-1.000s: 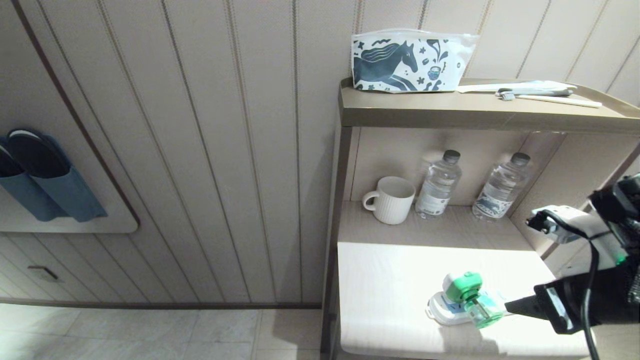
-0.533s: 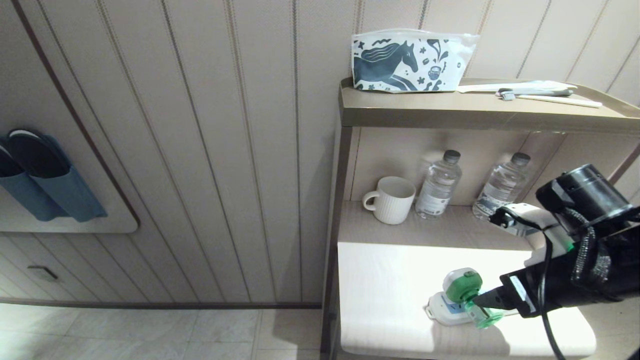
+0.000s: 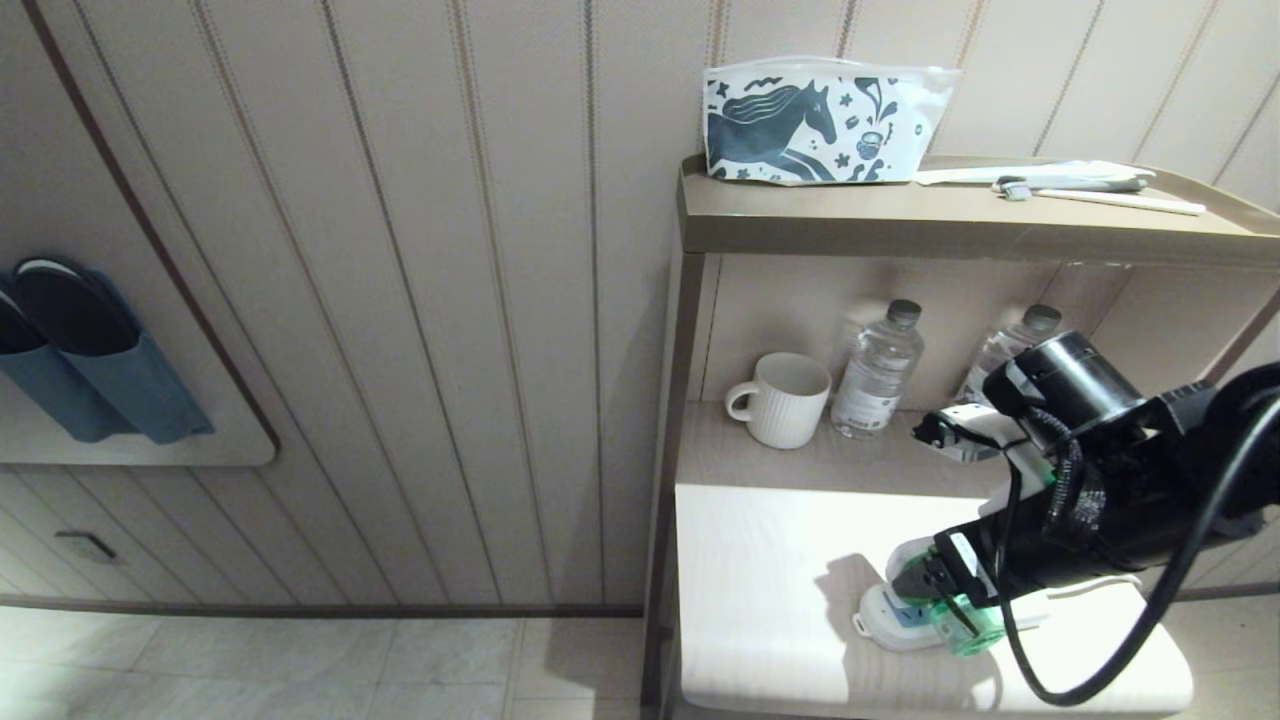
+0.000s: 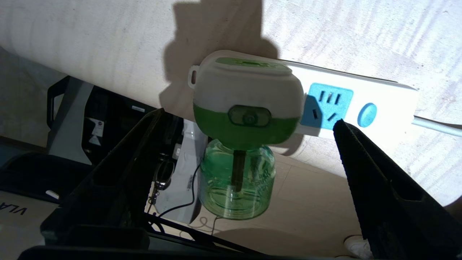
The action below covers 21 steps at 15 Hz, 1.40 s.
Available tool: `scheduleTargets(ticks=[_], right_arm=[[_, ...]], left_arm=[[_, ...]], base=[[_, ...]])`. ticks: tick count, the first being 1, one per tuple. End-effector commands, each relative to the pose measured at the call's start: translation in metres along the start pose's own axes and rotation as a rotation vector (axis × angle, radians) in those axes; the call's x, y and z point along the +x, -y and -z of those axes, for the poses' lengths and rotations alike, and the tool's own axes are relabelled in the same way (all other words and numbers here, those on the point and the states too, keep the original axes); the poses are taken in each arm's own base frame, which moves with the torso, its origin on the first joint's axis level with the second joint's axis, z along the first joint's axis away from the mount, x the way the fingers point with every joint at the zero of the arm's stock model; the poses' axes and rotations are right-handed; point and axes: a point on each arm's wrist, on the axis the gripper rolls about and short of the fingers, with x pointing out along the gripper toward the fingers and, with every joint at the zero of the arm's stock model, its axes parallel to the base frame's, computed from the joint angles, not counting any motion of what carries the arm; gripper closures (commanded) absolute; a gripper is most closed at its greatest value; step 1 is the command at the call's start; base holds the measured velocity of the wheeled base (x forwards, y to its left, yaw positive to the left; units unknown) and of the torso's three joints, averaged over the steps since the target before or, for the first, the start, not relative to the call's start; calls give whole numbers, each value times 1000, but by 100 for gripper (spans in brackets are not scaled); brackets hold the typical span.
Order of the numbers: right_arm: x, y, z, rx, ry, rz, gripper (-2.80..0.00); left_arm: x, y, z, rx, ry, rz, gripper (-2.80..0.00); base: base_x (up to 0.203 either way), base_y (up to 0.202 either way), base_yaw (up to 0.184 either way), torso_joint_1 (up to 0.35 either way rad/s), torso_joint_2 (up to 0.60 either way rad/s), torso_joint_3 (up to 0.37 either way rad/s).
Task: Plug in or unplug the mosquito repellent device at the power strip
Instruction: Hold the socket with your left hand and unplug it with your right hand
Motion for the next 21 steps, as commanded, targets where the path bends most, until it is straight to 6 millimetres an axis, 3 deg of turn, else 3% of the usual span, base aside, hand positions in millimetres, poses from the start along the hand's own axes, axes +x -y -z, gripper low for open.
scheduleTargets(ticks=[1, 10, 21], right_arm=[[9, -3, -4, -10, -26, -4, -280], [31, -4, -10, -9, -85, 0, -280], [10, -1, -19, -17, -117, 6, -280]], left_arm=[[0, 0, 0, 0, 0, 0, 0], [0, 0, 0, 0, 0, 0, 0], [0, 0, 0, 0, 0, 0, 0]], base=[[0, 0, 0, 0, 0, 0], [0, 0, 0, 0, 0, 0], [0, 0, 0, 0, 0, 0]])
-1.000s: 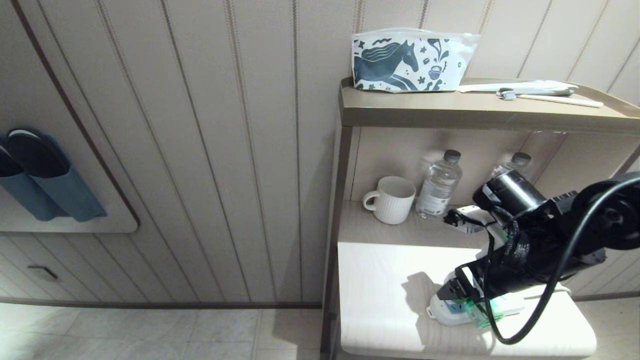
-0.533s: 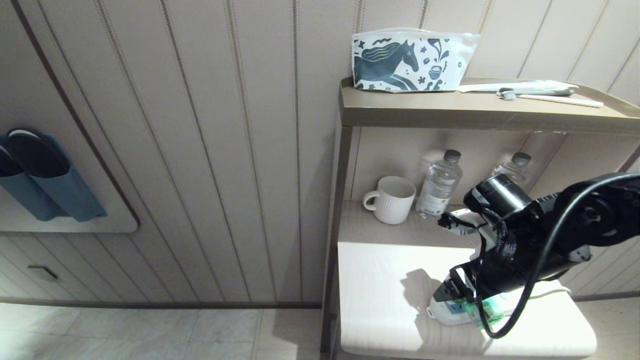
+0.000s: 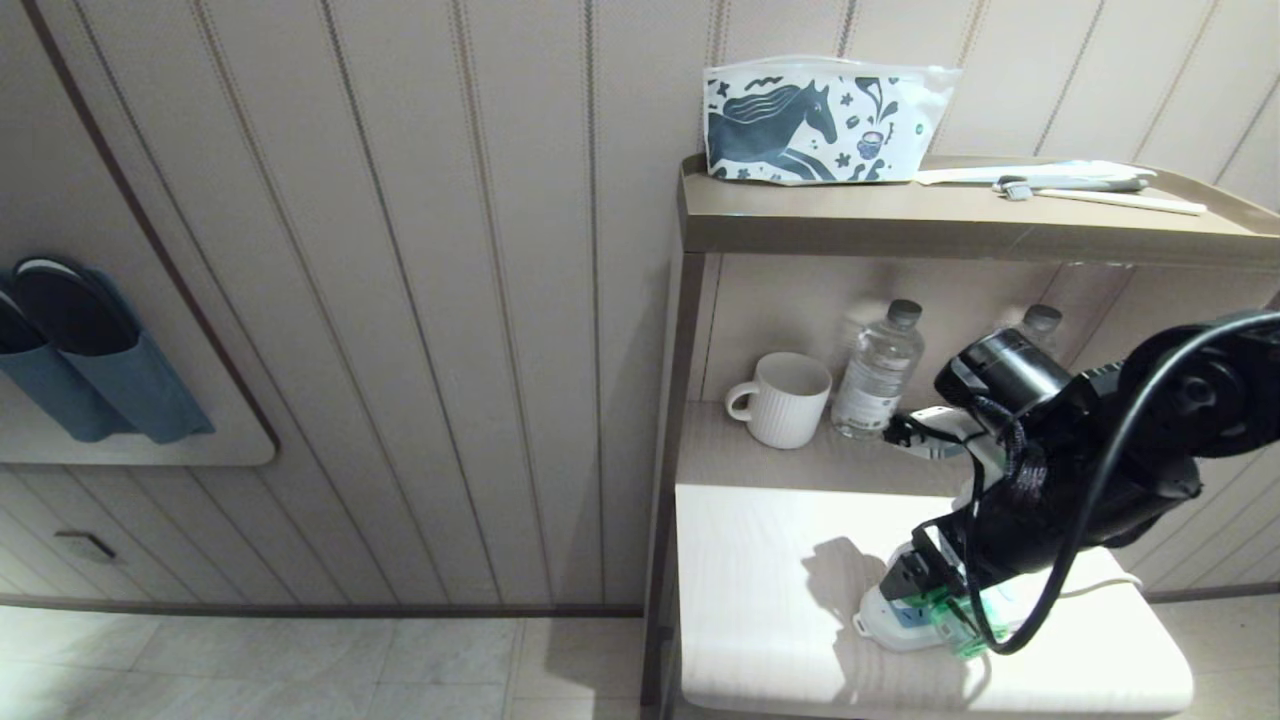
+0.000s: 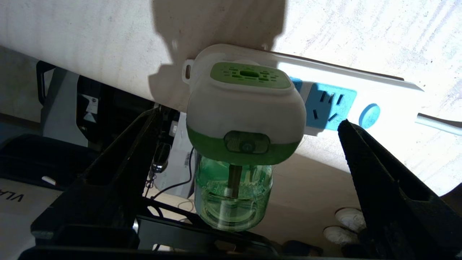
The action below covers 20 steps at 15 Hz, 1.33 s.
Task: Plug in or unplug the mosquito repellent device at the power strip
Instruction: Hold the socket with your left hand and unplug it with your right hand
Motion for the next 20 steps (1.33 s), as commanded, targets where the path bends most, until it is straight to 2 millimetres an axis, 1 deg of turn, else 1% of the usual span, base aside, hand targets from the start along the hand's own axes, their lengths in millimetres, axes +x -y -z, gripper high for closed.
scheduleTargets(ticks=[1, 7, 11, 12, 17, 20], right_arm=[[-1, 0, 0, -1, -9, 0, -280], [7, -1, 3, -8, -44, -1, -280], [9, 0, 4, -7, -50, 1, -280], [12, -1, 4, -6, -60, 1, 0], [20, -1, 3, -3, -82, 1, 0], [19, -2, 3, -7, -79, -2, 0]], left_arm=[[0, 0, 0, 0, 0, 0, 0], [0, 0, 0, 0, 0, 0, 0], [0, 0, 0, 0, 0, 0, 0], [0, 0, 0, 0, 0, 0, 0], [0, 0, 0, 0, 0, 0, 0], [0, 0, 0, 0, 1, -1, 0]], base=[[0, 0, 0, 0, 0, 0], [0, 0, 0, 0, 0, 0], [0, 0, 0, 0, 0, 0], [0, 0, 0, 0, 0, 0], [0, 0, 0, 0, 0, 0], [0, 0, 0, 0, 0, 0]])
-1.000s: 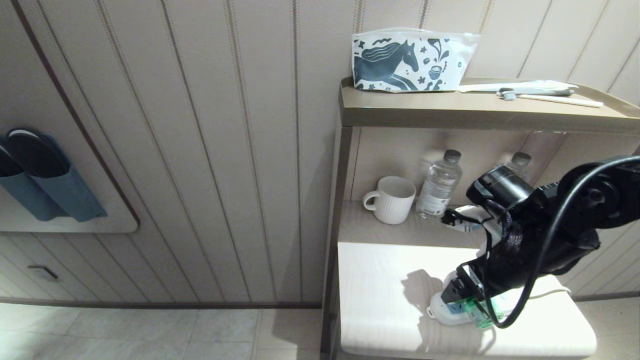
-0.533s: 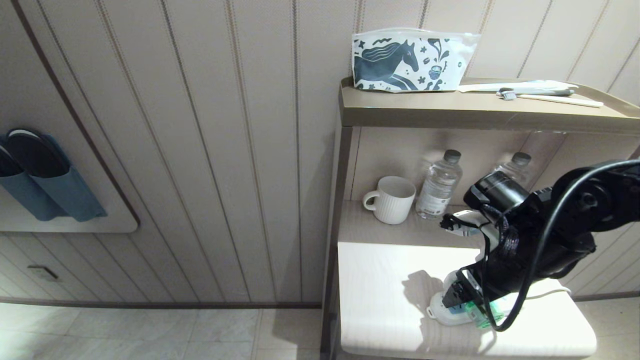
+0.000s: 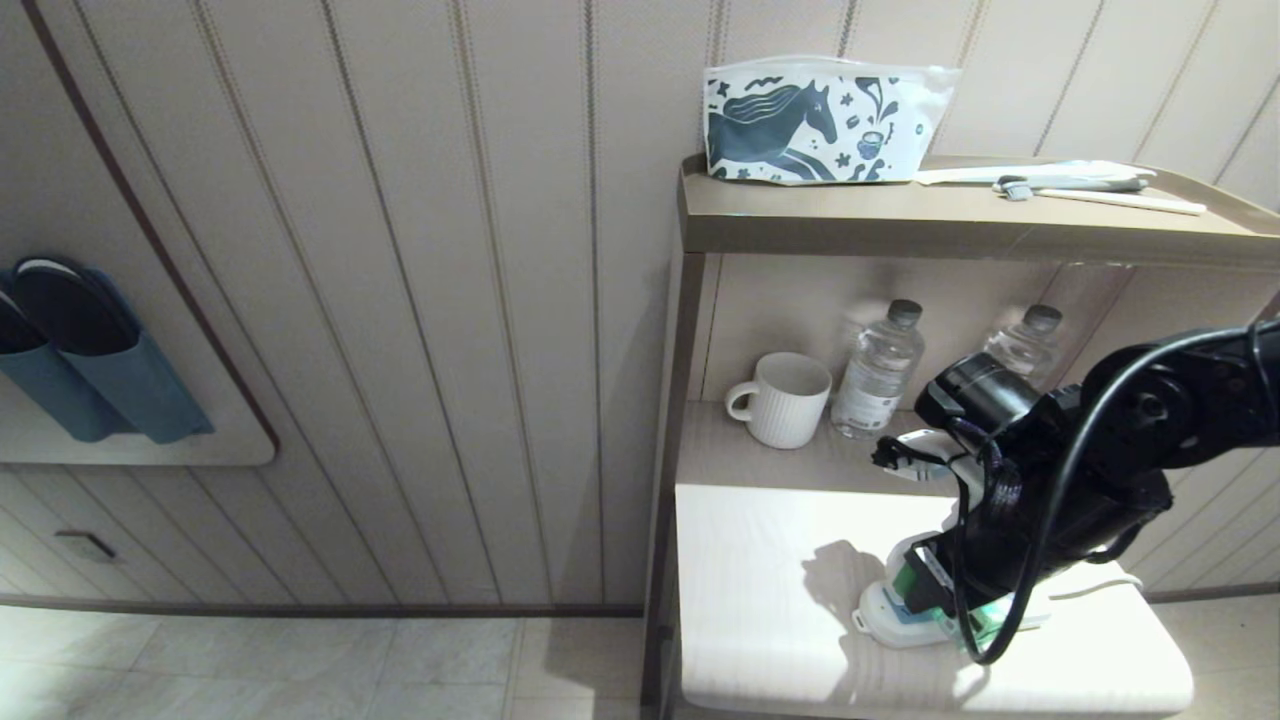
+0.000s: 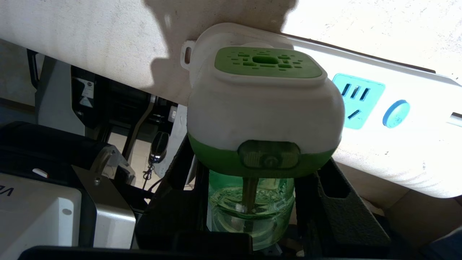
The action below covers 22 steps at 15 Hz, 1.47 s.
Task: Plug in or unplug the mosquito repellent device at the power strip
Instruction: Hold the socket with your left hand and unplug it with your right hand
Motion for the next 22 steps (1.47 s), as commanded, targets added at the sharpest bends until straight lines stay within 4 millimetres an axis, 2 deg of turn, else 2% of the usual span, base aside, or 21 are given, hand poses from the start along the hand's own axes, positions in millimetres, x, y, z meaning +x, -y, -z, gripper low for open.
scheduleTargets(ticks=[1, 9, 11, 13, 17, 22], right_arm=[[0, -1, 0, -3, -3, -1, 0], [-2, -3, 1, -8, 4, -7, 0], [-4, -3, 1, -8, 10, -9, 0], [-7, -4, 1, -12, 23, -15, 0], [-9, -23, 1, -67, 30, -34, 0], [-12, -60, -3, -125, 51, -71, 0]], left_arm=[[0, 0, 0, 2, 2, -1, 0], [-1, 0, -3, 10, 7, -3, 0], [-8, 0, -27, -5, 65, -3, 0], [-10, 0, -51, -19, 21, 21, 0], [19, 2, -73, -38, -185, 105, 0], [63, 5, -80, -83, -379, 252, 0]], base=[[0, 0, 0, 0, 0, 0], [0, 0, 0, 0, 0, 0], [0, 0, 0, 0, 0, 0], [0, 0, 0, 0, 0, 0], [0, 0, 0, 0, 0, 0], [0, 0, 0, 0, 0, 0]])
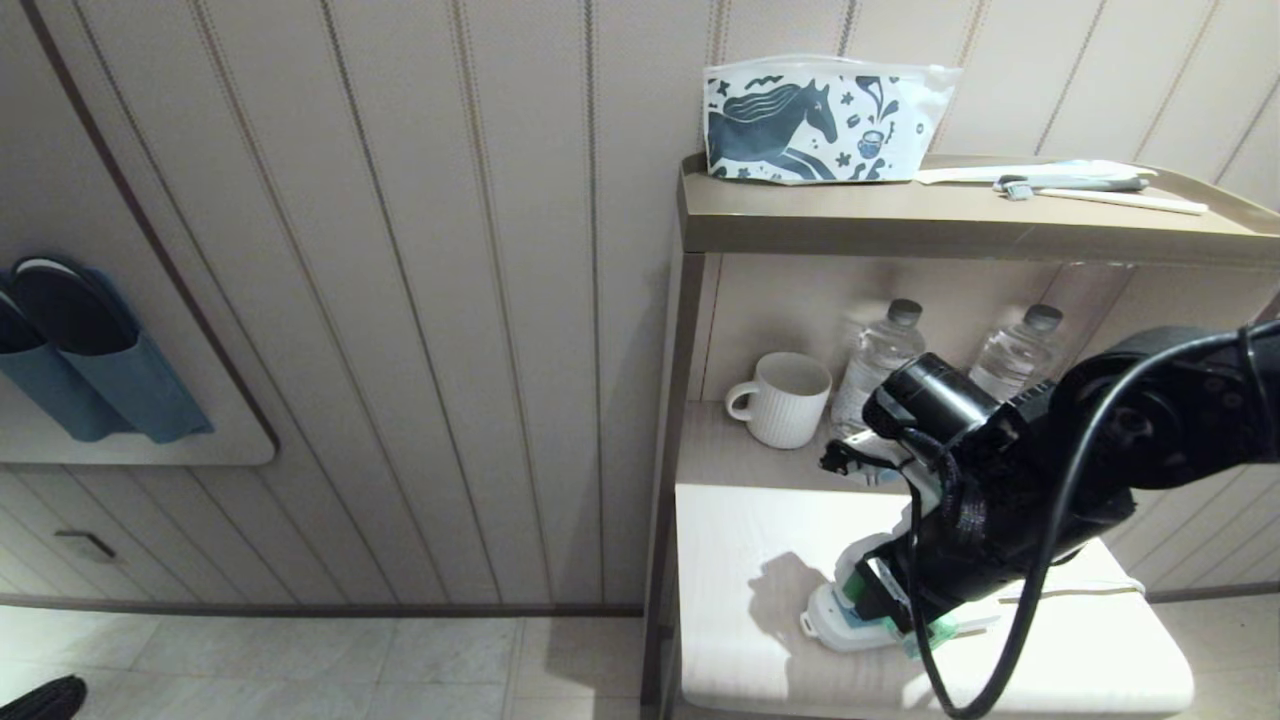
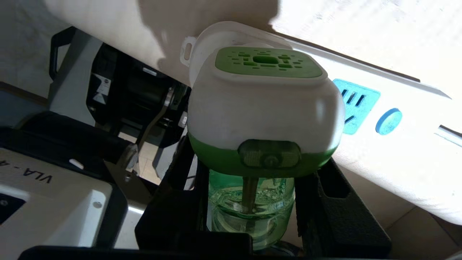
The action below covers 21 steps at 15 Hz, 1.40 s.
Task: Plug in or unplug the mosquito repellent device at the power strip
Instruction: Hold the socket with your left hand and unplug it with your right hand
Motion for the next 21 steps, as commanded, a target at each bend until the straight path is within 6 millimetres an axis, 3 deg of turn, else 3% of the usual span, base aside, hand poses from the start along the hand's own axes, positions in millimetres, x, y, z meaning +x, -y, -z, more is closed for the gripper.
scheduleTargets(ticks=[1, 6, 8, 12, 15, 18, 21], right_arm=[[0, -14, -5, -29, 8, -17, 0], [2, -23, -17, -30, 25, -27, 0], [3, -23, -18, -24, 27, -27, 0], [7, -24, -24, -15, 30, -27, 0], [9, -25, -27, -16, 31, -30, 0], [12, -25, -29, -14, 28, -29, 0], [13, -25, -30, -14, 26, -29, 0]], left_arm=[[27, -5, -5, -45, -162, 69, 0], [85, -8, -12, -50, -428, 305, 0], [113, 1, -15, 6, -520, 442, 0], [150, 43, -22, 110, -586, 686, 0], [185, 74, -9, 158, -614, 772, 0], [214, 117, 1, 218, -521, 825, 0], [228, 145, -11, 200, -414, 812, 0]], base=[[0, 0, 0, 0, 0, 0], [0, 0, 0, 0, 0, 0], [0, 0, 0, 0, 0, 0], [0, 0, 0, 0, 0, 0], [0, 0, 0, 0, 0, 0], [0, 0, 0, 0, 0, 0], [0, 0, 0, 0, 0, 0]])
